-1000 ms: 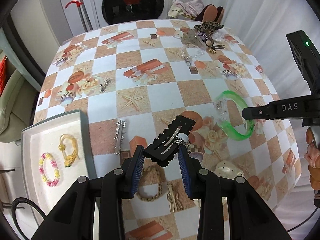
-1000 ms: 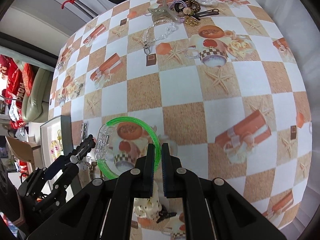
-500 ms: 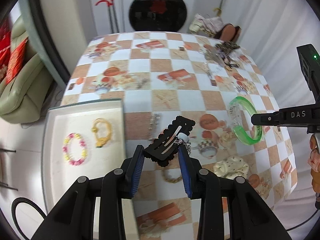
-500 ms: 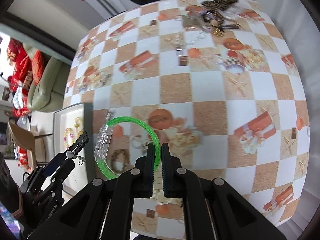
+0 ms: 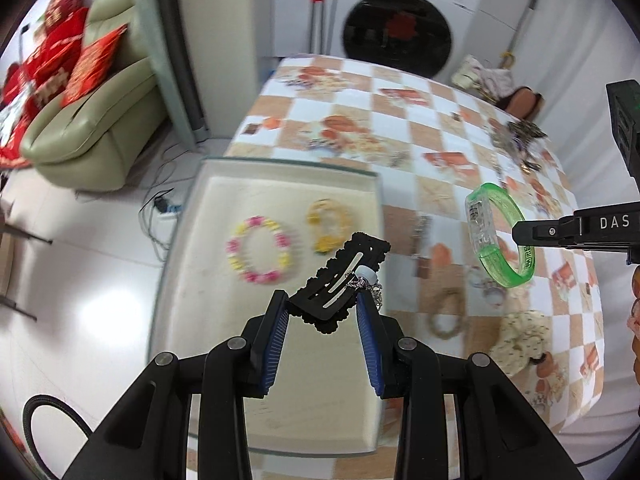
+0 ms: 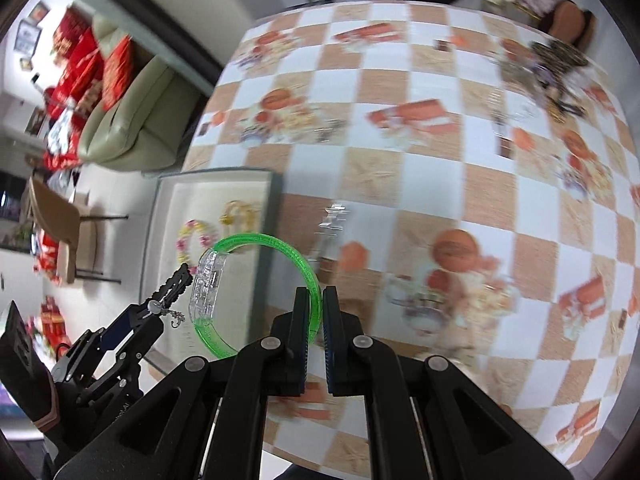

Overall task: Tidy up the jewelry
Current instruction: 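Carry the black clip into the tray with the left tool while the right releases the bangle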

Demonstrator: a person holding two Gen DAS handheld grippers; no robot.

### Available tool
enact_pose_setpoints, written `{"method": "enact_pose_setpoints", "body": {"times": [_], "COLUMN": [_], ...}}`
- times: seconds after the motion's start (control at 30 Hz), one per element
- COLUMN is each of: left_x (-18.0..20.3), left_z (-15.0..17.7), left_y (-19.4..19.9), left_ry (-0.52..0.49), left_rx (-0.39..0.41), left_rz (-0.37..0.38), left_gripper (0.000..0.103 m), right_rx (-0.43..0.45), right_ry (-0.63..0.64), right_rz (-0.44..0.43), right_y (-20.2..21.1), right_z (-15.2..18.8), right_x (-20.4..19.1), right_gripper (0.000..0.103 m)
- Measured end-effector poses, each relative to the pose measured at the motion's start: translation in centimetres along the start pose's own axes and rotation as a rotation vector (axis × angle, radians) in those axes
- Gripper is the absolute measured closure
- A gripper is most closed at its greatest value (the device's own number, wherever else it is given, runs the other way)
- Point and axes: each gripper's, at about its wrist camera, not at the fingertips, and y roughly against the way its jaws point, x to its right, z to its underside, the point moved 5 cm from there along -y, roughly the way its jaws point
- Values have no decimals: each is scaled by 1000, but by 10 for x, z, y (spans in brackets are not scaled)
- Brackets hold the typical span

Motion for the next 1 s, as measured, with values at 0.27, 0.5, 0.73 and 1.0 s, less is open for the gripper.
{"method": "enact_pose_setpoints", "body": {"times": [0.27, 0.5, 0.73, 1.0], "left_x": [-50, -70, -78, -80], "left_z": [7, 7, 6, 8], "left_y": [-15, -37, -58, -73], "left_ry": [80, 121, 134, 122], "left_rx": [-10, -13, -30, -47], "left_rz": [-43, -60, -80, -104], "left_gripper": [63, 63, 63, 63], "right_rx": [-37, -54, -64, -83], "right_ry": [102, 139, 140, 122], "right_rz": [-4, -7, 10, 22], "right_y": [-35, -68, -101, -136], "right_z": [-12, -33, -54, -66], "right_x": [-59, -89, -103, -102], "right_gripper": [96, 96, 96, 96]}}
